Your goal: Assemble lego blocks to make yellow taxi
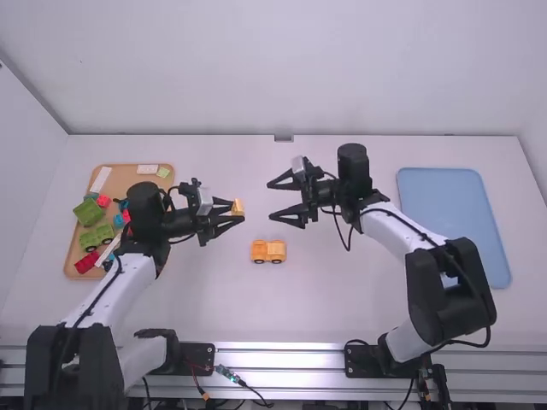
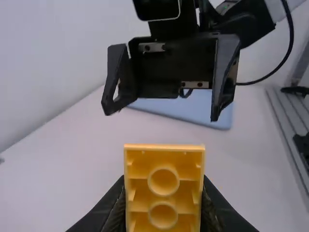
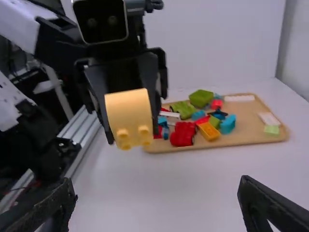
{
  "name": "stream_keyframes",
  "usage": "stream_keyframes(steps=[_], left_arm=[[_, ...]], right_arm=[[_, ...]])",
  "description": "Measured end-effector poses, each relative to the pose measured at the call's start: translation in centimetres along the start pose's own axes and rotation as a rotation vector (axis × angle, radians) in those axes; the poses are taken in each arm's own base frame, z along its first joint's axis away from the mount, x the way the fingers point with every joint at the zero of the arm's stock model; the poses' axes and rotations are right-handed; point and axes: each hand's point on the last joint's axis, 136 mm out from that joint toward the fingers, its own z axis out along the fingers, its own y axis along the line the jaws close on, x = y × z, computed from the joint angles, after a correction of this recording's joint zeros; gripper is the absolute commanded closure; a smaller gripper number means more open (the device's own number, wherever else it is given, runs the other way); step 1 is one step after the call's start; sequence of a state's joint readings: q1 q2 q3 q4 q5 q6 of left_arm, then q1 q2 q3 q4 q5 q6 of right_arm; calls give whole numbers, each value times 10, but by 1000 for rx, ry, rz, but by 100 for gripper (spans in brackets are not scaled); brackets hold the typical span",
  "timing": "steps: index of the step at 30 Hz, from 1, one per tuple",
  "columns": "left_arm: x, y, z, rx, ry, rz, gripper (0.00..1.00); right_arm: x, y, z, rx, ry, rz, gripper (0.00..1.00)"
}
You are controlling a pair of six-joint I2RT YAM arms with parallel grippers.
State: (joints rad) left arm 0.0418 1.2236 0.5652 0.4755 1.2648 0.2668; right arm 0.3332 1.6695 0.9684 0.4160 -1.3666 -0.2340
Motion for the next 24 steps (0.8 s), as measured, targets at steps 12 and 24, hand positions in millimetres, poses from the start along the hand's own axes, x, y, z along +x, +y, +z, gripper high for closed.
stream_keyframes(steps=[12,24], left_arm=[[-1,11,19,109,-90,19,98],[-3,-3,38,194,-111,-64,98]], right_arm=[[-11,17,17,-82,-14,17,23],[-8,6,22,-18,-1,72,34]])
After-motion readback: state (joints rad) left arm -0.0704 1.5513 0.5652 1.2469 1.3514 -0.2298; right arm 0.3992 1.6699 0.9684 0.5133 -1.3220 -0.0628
